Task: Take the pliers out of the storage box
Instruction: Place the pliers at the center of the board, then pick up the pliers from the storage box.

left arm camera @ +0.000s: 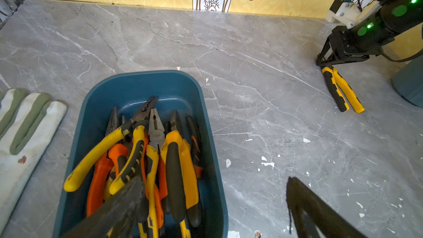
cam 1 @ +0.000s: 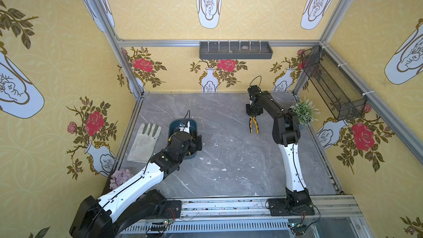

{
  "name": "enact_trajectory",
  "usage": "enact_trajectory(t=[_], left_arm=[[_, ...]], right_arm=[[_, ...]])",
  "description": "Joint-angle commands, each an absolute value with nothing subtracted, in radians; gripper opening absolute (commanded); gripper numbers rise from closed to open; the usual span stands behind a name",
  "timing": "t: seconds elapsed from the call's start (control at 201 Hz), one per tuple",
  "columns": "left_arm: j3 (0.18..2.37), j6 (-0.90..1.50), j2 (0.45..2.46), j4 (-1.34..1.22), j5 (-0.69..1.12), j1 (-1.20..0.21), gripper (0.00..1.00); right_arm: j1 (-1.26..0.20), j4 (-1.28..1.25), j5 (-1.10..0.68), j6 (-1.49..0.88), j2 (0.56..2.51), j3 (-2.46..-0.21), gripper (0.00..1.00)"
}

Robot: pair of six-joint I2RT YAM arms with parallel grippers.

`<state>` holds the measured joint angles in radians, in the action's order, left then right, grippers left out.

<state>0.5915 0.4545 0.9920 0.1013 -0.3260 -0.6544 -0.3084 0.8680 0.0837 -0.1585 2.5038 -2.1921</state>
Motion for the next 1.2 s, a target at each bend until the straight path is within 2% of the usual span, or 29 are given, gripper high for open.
enact_trajectory(t=[0.0, 0.075, 0.194, 0.349, 0.413, 0.513, 0.657, 0.767, 0.906, 1.011, 1.125, 1.195], left_arm=[[0.585, 0.462, 0.987, 0.092, -0.314, -0.649, 0.99], [0.587, 0.464, 0.985, 0.097, -0.311, -0.647, 0.99], [0.605, 0.468, 0.985, 0.124, -0.309, -0.644, 0.99], [0.671, 0.48, 1.007, 0.234, -0.336, -0.626, 0.99], [0.732, 0.482, 1.046, 0.318, -0.311, -0.587, 0.99], [0.843, 0.497, 1.158, 0.499, -0.311, -0.506, 0.98], [0.926, 0.516, 1.273, 0.598, -0.226, -0.377, 0.78], [0.964, 0.503, 1.317, 0.631, -0.207, -0.339, 0.7], [1.044, 0.458, 1.374, 0.698, -0.232, -0.328, 0.6], [1.066, 0.443, 1.392, 0.707, -0.246, -0.298, 0.59], [1.09, 0.417, 1.427, 0.695, -0.172, -0.242, 0.61], [1.098, 0.408, 1.445, 0.678, -0.096, -0.232, 0.54]], right_arm=[[-0.312, 0.872, 0.097, -0.17, 2.504, -2.183, 0.39], [-0.313, 0.863, 0.132, -0.174, 2.486, -2.193, 0.44], [-0.317, 0.872, 0.186, -0.182, 2.417, -2.267, 0.45], [-0.355, 0.816, 0.19, -0.197, 2.219, -2.24, 0.48], [-0.398, 0.748, 0.175, -0.188, 2.102, -2.132, 0.5], [-0.503, 0.616, 0.133, -0.196, 1.915, -1.83, 0.5], [-0.665, 0.446, 0.118, -0.288, 1.71, -1.441, 0.49], [-0.785, 0.305, 0.127, -0.38, 1.603, -1.183, 0.49], [-0.888, 0.228, 0.174, -0.473, 1.575, -1.067, 0.49], [-0.953, 0.186, 0.208, -0.512, 1.58, -1.024, 0.48], [-1.032, 0.116, 0.273, -0.532, 1.582, -0.956, 0.47], [-1.057, 0.053, 0.292, -0.547, 1.589, -0.896, 0.47]])
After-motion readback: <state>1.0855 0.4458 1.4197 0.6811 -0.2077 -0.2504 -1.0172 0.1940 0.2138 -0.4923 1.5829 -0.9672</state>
